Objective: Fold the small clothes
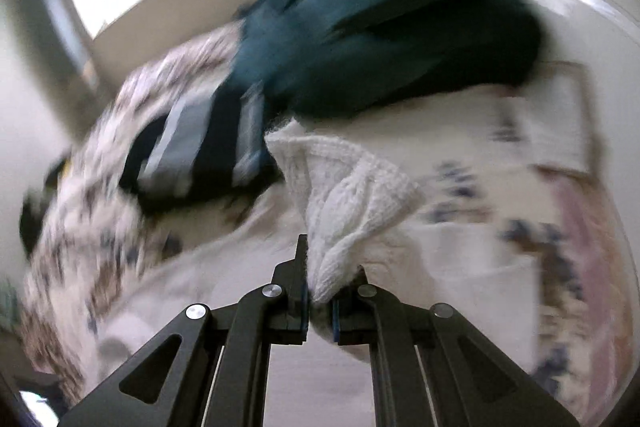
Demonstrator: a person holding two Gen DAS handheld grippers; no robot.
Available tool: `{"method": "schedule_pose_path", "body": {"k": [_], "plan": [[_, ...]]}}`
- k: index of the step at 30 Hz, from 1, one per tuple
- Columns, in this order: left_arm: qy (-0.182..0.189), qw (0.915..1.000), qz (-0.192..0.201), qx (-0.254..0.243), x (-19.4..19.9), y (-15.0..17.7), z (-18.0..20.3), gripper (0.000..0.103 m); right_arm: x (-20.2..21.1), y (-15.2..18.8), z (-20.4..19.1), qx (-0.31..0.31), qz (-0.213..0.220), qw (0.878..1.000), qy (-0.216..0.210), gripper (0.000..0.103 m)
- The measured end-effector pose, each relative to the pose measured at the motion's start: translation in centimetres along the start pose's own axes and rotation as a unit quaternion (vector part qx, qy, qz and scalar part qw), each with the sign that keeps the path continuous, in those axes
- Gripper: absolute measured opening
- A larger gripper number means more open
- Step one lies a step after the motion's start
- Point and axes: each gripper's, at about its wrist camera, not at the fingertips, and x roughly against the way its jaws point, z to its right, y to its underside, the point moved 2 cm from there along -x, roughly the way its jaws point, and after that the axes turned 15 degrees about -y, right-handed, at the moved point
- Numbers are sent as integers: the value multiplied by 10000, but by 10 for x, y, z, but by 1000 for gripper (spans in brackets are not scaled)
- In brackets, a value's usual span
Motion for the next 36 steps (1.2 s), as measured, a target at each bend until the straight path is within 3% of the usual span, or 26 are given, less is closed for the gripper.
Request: {"method": "schedule_pose_path", "body": {"k": [5, 10, 12, 13, 14, 15, 16, 17, 20, 22, 26, 27, 30, 31, 32, 33, 34, 35, 36], "plan": [[-185, 9989, -296, 321, -46, 0, -45, 103, -131, 60, -88, 1102, -883, 9895, 302, 8], [-146, 9970, -513, 552, -72, 4, -75, 103, -183, 108, -139, 1852, -1149, 9738, 644, 8], [-94, 9955, -670, 660, -79, 8, -90, 103, -197, 122, -145, 1809, -1679, 9679, 472, 12], [-47, 9942, -761, 754, -81, 13, -98, 103, -196, 117, -147, 1668, -1900, 9670, 310, 16], [17, 9925, -868, 856, -83, 18, -107, 103, -190, 121, -143, 1291, -2056, 9700, -78, 29], [115, 9892, -1028, 1035, -87, 25, -122, 103, -176, 120, -138, 961, -2017, 9738, -425, 43], [240, 9849, -1192, 1230, -90, 33, -133, 103, -161, 120, -131, 637, -1934, 9765, -700, 51], [397, 9793, -1377, 1431, -95, 40, -144, 103, -146, 121, -123, 415, -1874, 9783, -783, 61], [1061, 9402, -2230, 2348, -120, 72, -175, 103, -99, 134, -93, -175, -1858, 9801, -681, 63], [1573, 8980, -2707, 3092, -142, 92, -190, 103, -77, 149, -74, -405, -1990, 9783, -421, 63], [2051, 8325, -3054, 4142, -184, 110, -203, 103, -59, 178, -50, -600, -2242, 9727, -72, 63], [2157, 8114, -3050, 4496, -195, 113, -208, 101, -61, 185, -47, -626, -2301, 9712, 7, 63], [2121, 7720, -3055, 5155, -217, 120, -220, 97, -64, 200, -45, -781, -2462, 9660, 98, 63], [2048, 7632, -3050, 5315, -222, 121, -225, 91, -66, 205, -47, -833, -2474, 9652, 129, 63], [1892, 7592, -3043, 5433, -226, 121, -231, 72, -68, 209, -49, -841, -2469, 9652, 174, 63], [1704, 7566, -3023, 5542, -228, 122, -238, 43, -69, 210, -49, -807, -2459, 9656, 252, 63], [1596, 7562, -2995, 5595, -229, 120, -244, 28, -71, 213, -52, -691, -2443, 9660, 496, 63], [1535, 7607, -2921, 5590, -229, 118, -250, 13, -74, 215, -55, -571, -2461, 9646, 759, 63], [1430, 7741, -2753, 5519, -226, 112, -258, 12, -76, 217, -56, -390, -2511, 9608, 1112, 69]]}}
